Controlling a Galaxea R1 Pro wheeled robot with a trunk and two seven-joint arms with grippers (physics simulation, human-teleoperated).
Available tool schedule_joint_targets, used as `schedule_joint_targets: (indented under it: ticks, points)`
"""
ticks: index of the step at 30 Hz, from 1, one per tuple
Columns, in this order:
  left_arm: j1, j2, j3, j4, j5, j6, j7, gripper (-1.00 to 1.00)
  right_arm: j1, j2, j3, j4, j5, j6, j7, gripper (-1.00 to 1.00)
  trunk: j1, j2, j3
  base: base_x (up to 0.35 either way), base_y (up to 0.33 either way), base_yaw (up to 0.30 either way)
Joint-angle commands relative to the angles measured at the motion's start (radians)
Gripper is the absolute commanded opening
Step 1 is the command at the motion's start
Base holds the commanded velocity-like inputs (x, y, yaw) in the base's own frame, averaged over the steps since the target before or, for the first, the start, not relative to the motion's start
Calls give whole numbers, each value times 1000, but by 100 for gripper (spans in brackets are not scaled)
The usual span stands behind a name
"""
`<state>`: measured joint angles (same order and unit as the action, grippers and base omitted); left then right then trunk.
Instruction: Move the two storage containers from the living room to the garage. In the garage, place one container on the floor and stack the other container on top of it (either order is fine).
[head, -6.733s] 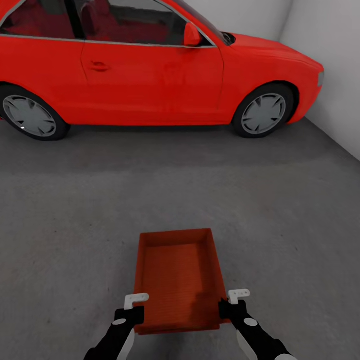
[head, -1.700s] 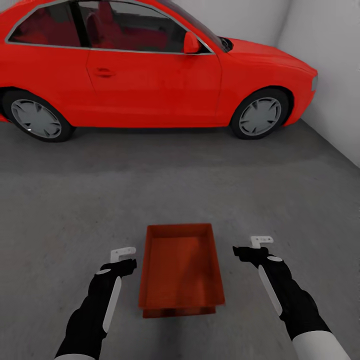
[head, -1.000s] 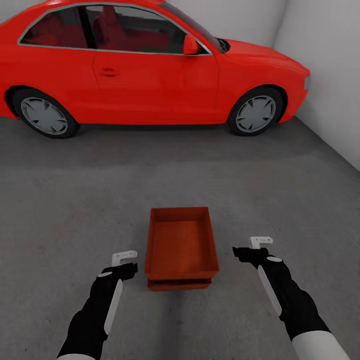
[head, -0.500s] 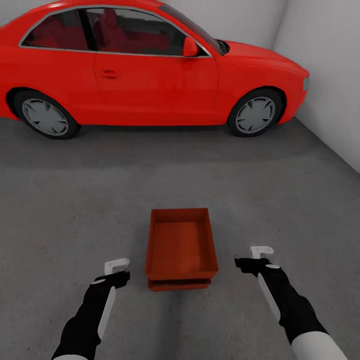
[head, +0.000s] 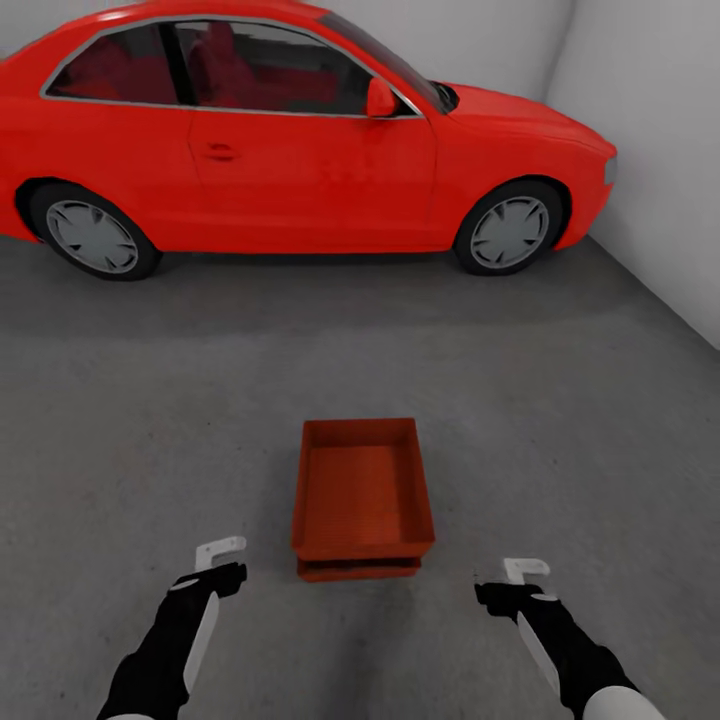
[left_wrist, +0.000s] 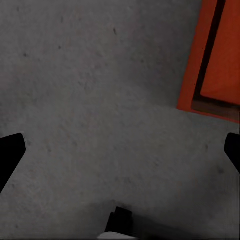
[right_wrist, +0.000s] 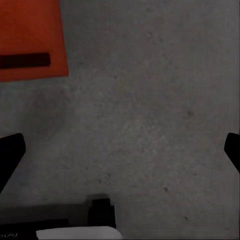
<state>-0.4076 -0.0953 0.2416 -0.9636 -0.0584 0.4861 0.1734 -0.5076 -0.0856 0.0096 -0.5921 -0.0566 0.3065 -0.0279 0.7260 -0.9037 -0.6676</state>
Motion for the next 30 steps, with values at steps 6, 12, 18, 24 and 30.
schedule_joint_targets:
  ticks: [6, 12, 18, 24, 30]
  points:
    - [0, 4, 10, 52, -6, -43, -2, 100, 0, 0, 1, 107, -6, -31, -3, 100, -23, 42, 18, 0, 0, 0]
    - [0, 20, 22, 100, -6, -77, -2, 100, 0, 0, 3, 223, -4, -66, -3, 100, -46, 84, 37, 0, 0, 0]
    - [0, 26, 24, 212, -9, -124, 0, 100, 0, 0, 10, 384, 6, -124, -4, 100, -69, 126, 56, 0, 0, 0]
    - [0, 44, 23, 447, -10, -267, 2, 100, 0, 7, 12, 521, 61, -173, -4, 100, -92, 168, 75, 0, 0, 0]
    - [0, 58, 23, 615, -9, -391, 3, 100, 0, 8, 12, 598, 66, -175, -4, 100, -115, 210, 93, 0, 0, 0]
